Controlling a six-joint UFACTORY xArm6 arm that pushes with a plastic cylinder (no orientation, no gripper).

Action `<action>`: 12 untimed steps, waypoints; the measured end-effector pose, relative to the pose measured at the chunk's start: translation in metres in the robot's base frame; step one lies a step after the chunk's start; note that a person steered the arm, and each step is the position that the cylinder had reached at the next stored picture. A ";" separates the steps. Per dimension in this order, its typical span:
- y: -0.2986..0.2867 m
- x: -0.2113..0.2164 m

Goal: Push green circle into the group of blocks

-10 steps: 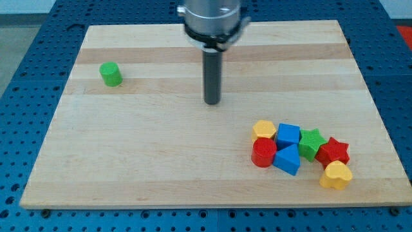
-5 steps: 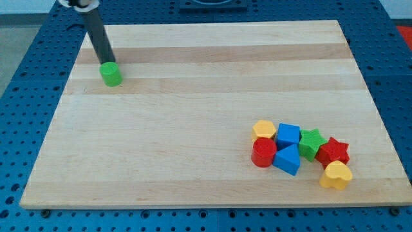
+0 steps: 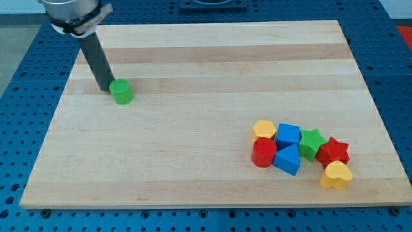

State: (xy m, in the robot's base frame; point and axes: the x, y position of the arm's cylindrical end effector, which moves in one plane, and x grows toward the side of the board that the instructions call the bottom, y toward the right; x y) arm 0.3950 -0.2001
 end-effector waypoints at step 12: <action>0.146 0.115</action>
State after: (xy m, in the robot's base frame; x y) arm 0.5101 -0.0542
